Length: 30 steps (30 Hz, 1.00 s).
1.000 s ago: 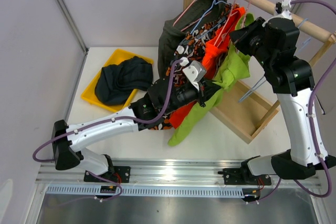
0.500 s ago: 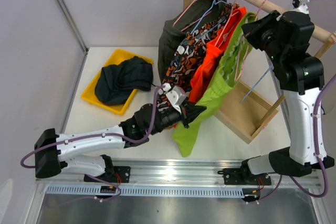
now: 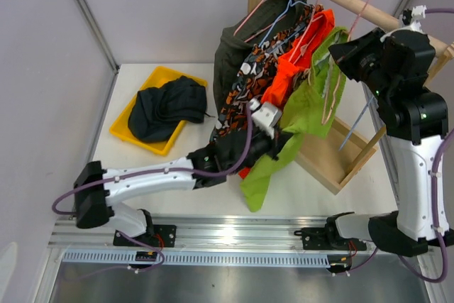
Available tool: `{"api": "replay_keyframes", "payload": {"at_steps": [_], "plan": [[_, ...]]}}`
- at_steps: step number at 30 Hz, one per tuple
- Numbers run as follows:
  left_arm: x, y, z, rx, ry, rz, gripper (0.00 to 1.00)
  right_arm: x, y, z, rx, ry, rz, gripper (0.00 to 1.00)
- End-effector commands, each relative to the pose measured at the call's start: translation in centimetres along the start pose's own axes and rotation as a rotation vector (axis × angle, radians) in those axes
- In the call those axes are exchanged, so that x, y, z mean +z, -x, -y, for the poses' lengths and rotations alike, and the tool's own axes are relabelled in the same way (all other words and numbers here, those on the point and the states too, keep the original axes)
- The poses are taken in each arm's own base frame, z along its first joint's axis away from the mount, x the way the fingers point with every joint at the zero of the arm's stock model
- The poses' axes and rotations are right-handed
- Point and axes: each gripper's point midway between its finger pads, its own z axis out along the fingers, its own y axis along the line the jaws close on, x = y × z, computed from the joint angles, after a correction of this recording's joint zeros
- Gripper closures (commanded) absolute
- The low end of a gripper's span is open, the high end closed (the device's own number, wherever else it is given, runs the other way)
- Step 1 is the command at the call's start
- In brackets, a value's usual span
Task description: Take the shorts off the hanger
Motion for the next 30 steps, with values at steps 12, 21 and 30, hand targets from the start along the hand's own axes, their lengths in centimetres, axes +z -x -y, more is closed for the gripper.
{"api": "replay_keyframes", "payload": {"at_steps": [12, 21, 30], "plan": [[9.1, 7.9, -7.9, -0.025, 0.25, -0.06, 1.0, -12.8, 1.3, -3.0, 0.11, 0.218, 0.006, 1.0], [-6.1, 11.4, -2.8, -0.054, 0.174, 0.05, 1.0, -6.4, 2.8, -2.3, 0.009, 0.096, 0.058, 1.0], [-19.8, 14.9, -9.4, -0.016, 0.378, 0.134, 1.0, -1.7, 4.1, 0.6, -0.011, -0.014, 0.132, 1.0]]}}
